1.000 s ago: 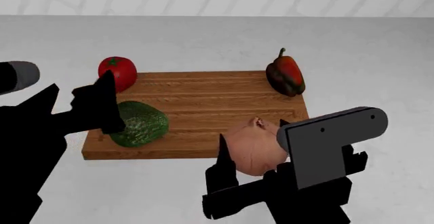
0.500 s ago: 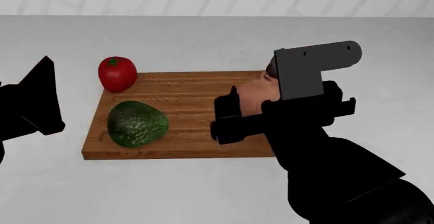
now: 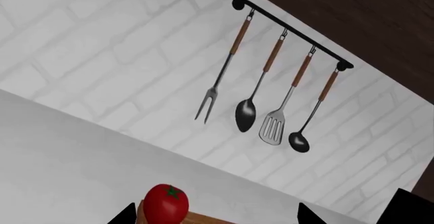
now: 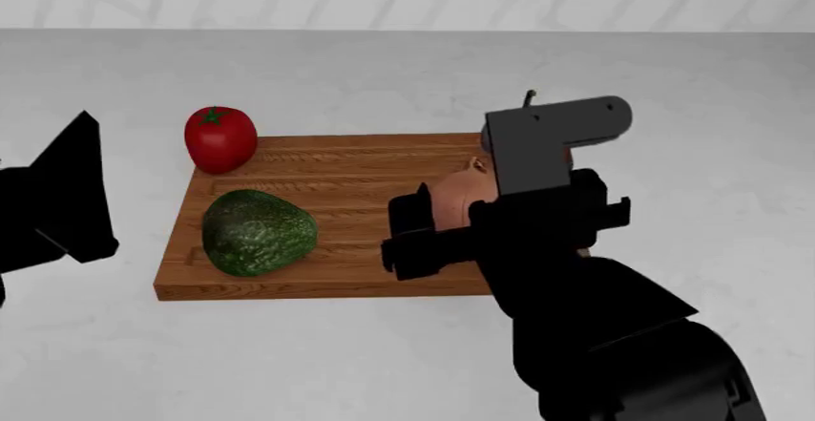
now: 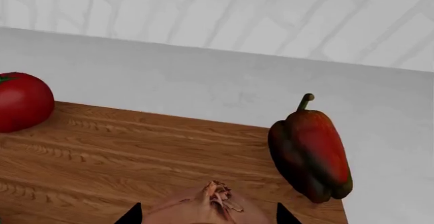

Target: Place the avocado, onion, tomato and bell pepper on the cutting board.

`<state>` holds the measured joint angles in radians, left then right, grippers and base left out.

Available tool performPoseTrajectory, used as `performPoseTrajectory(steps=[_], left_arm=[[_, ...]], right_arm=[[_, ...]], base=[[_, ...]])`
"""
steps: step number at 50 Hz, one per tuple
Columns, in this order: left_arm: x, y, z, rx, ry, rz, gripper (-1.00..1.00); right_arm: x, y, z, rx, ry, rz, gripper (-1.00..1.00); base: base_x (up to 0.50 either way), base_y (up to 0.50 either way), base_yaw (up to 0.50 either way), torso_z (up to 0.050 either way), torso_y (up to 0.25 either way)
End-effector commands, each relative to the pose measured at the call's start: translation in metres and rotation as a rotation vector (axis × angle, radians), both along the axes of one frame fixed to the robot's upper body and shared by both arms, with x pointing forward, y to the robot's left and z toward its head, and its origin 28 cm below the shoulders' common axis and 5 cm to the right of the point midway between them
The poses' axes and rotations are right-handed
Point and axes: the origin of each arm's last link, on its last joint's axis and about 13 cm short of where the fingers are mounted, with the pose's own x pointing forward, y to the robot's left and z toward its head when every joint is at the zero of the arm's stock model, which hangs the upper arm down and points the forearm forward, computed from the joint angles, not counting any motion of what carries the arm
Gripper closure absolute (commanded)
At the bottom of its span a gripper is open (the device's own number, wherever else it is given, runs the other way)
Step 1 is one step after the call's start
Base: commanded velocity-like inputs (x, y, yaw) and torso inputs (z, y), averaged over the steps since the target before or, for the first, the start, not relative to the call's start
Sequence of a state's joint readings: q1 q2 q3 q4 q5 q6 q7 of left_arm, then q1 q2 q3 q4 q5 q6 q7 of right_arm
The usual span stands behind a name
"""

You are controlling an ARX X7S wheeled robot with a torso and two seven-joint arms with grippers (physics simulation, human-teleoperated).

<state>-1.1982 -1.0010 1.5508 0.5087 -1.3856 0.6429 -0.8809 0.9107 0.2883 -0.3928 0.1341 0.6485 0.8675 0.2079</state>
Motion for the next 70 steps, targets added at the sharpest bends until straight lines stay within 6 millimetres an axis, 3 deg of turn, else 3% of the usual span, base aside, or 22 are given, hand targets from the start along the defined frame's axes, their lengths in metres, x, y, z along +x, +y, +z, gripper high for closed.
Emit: performPoseTrajectory(steps=[1, 5, 6, 14, 23, 34, 39, 43, 50, 55, 70], left_arm=[[-0.001, -0.001, -0.001, 0.006, 0.003, -0.003, -1.00], [0.000, -0.001, -0.002, 0.006, 0.006, -0.003, -1.00], [-0.001, -0.002, -0.002, 0.007, 0.006, -0.005, -1.00], [-0.001, -0.002, -0.002, 0.004, 0.006, -0.008, -1.00], [0.001, -0.002, -0.003, 0.006, 0.010, -0.011, -1.00], [0.000, -0.002, -0.003, 0.006, 0.008, -0.016, -1.00], [-0.004, 0.000, 0.001, -0.002, -0.007, -0.012, -1.00], [-0.008, 0.000, 0.003, 0.000, -0.030, -0.017, -1.00], [-0.010, 0.000, 0.005, 0.030, -0.061, -0.004, -1.00], [-0.022, -0.003, 0.011, 0.051, -0.110, -0.022, -1.00], [-0.082, 0.003, 0.040, 0.026, -0.364, -0.030, -1.00]], right_arm=[[-0.003, -0.001, -0.021, -0.008, 0.048, 0.012, 1.00], [-0.003, -0.001, -0.022, -0.007, 0.046, 0.008, 1.00], [-0.004, 0.000, -0.021, -0.019, 0.043, 0.011, -1.00], [-0.009, -0.004, -0.008, -0.021, -0.002, -0.006, -1.00], [-0.019, -0.005, 0.027, -0.041, -0.089, -0.006, -1.00], [-0.023, -0.004, 0.045, -0.034, -0.148, 0.004, -1.00], [-0.048, -0.007, 0.060, -0.052, -0.269, -0.022, -1.00], [-0.070, -0.010, 0.050, -0.044, -0.319, -0.032, -1.00], [-0.089, -0.016, 0.032, -0.035, -0.332, -0.113, -1.00], [-0.109, -0.018, 0.015, 0.002, -0.415, -0.146, -1.00], [-0.167, -0.016, 0.050, 0.016, -0.669, -0.276, -1.00]], base=[[0.00, 0.00, 0.00, 0.000, 0.000], [0.00, 0.00, 0.00, 0.000, 0.000], [0.00, 0.00, 0.00, 0.000, 0.000], [0.00, 0.00, 0.00, 0.000, 0.000], [0.00, 0.00, 0.00, 0.000, 0.000], [0.00, 0.00, 0.00, 0.000, 0.000], [0.00, 0.00, 0.00, 0.000, 0.000], [0.00, 0.00, 0.00, 0.000, 0.000], [0.00, 0.00, 0.00, 0.000, 0.000], [0.00, 0.00, 0.00, 0.000, 0.000], [0.00, 0.00, 0.00, 0.000, 0.000]])
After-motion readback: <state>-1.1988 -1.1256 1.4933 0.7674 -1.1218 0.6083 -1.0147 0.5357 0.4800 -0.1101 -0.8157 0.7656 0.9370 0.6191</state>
